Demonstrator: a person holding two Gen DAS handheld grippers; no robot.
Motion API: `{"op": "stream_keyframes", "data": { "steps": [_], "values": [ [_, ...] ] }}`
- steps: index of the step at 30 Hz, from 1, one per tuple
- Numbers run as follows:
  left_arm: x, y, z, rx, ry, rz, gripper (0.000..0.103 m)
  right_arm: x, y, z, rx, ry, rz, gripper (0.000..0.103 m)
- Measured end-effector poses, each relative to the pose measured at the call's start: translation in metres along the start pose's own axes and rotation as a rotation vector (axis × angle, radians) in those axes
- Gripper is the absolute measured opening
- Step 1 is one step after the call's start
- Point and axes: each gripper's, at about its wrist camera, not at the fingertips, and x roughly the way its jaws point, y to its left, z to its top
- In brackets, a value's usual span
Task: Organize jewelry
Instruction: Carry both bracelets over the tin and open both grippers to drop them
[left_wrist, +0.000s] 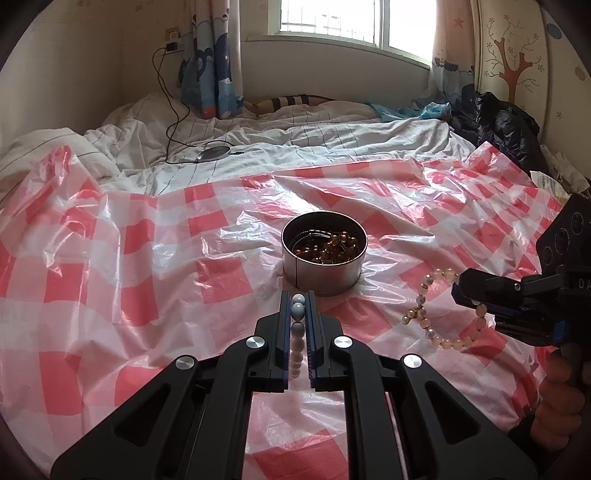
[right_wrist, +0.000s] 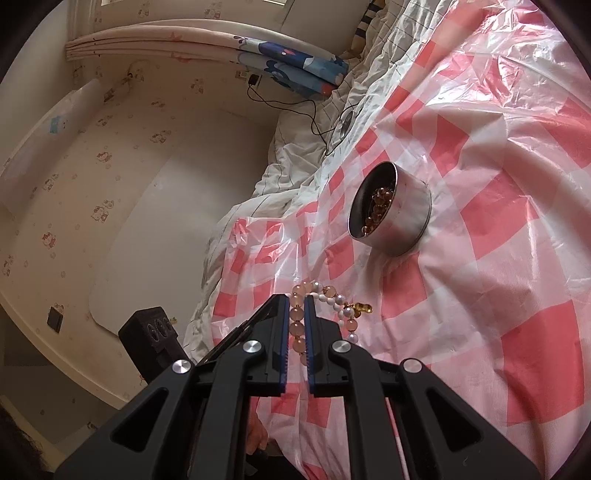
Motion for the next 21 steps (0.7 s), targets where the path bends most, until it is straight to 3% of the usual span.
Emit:
{"op": "stream_keyframes", "data": {
  "steps": [11,17,21],
  "values": [
    [0.012,-0.005,0.046,-0.112,-0.160,-0.105,0.007,0.018,-0.002,0.041,0.019,-0.079,0.074,0.009],
    [0.055,-0.006,0.065,-0.211,-0.145,-0.187,0.007,0.032,0.003,0.063,-0.021,-0.090,0.059,0.009],
    [0.102,-0.013,0.070,-0.224,-0.006,-0.205,0.011,0.044,0.003,0.082,-0.040,-0.102,0.051,0.009]
  ]
}}
